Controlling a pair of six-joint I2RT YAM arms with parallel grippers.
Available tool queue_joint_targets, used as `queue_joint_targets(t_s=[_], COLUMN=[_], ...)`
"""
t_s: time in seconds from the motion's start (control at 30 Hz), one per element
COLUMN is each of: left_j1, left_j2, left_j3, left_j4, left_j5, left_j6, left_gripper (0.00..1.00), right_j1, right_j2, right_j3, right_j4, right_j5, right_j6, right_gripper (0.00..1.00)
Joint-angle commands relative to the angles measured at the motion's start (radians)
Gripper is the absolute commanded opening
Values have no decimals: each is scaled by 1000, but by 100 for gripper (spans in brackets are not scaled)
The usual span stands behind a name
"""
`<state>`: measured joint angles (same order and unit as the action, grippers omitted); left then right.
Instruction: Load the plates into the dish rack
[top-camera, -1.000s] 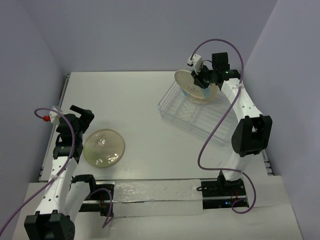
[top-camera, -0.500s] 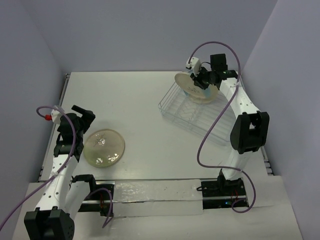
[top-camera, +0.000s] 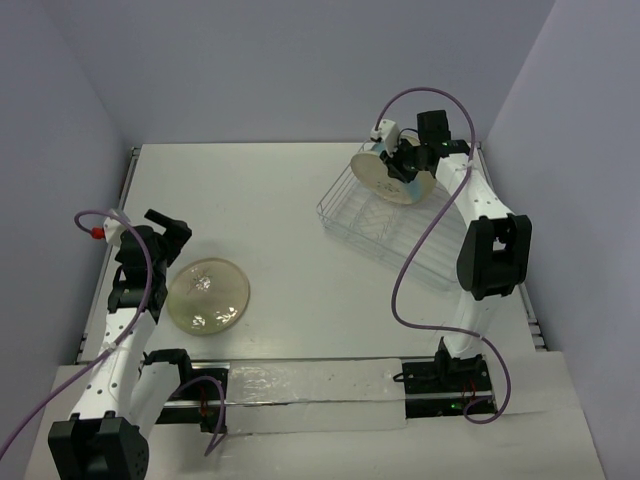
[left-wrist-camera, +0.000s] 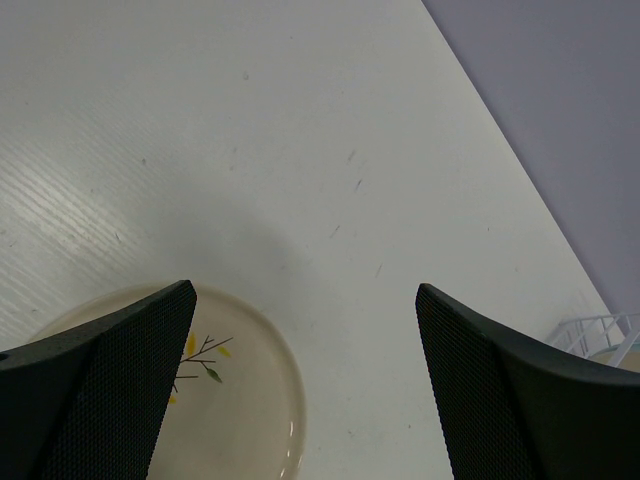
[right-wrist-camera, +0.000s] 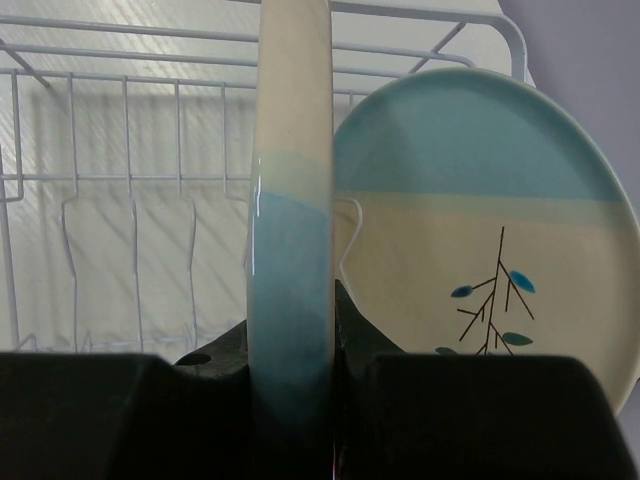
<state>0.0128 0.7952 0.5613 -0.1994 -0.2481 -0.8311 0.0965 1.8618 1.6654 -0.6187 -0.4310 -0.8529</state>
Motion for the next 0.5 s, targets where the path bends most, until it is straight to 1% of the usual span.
queue_joint_targets(t_s=[0.0,0.27,0.47], left_j1=[-5,-5,-5], left_j2=[-2,10,19], left_j3=[3,12,9], left_j4=[34,23,26], left_j5=[22,26,46], left_j6=[-5,-7,-9], left_gripper=[99,99,99], right_j1=[-26,-52,-58], right_j2=[-40,2,23], right_j3=[3,2,-20], right_j4=[125,175,177], right_j5=[-20,-40,-51], right_j6=[45,96,75], right_gripper=[3,7,9])
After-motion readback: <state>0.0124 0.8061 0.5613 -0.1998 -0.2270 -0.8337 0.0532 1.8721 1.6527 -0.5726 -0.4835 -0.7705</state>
